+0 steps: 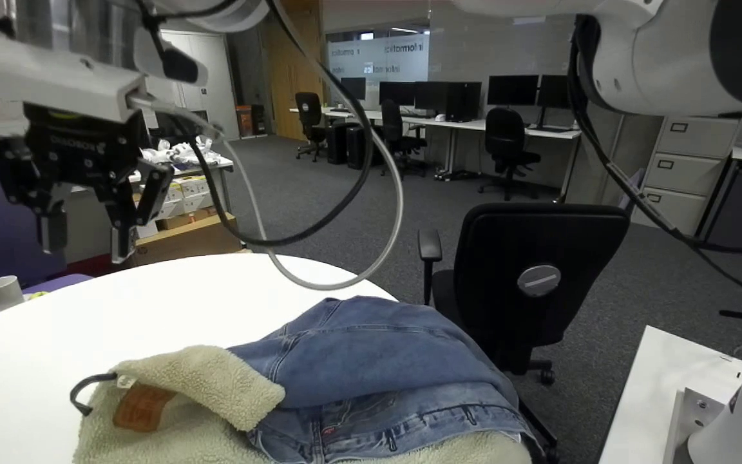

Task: Put the jersey on the table

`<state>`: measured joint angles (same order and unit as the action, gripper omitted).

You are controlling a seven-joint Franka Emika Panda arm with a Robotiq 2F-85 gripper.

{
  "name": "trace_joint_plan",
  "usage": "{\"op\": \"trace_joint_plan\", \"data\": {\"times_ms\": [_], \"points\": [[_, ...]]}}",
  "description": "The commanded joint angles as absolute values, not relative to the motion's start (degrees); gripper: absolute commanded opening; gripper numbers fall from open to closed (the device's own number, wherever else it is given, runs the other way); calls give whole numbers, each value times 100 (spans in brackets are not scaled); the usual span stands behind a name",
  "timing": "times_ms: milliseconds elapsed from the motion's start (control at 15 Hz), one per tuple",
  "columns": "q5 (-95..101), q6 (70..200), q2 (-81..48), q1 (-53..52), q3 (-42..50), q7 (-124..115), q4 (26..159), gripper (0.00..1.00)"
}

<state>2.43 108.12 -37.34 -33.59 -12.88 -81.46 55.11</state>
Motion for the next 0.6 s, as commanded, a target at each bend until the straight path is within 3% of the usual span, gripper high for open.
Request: {"op": "trace_joint_plan", "data": {"times_ms": [0, 133, 533], "points": [[183, 10687, -3095, -3306, -1285, -8388, 5950, 90], [208, 10644, -2837, -3253, -1235, -8518, 6198, 99], [7, 10805, -1799, -2780, -1103, -8556, 7671, 100]]}}
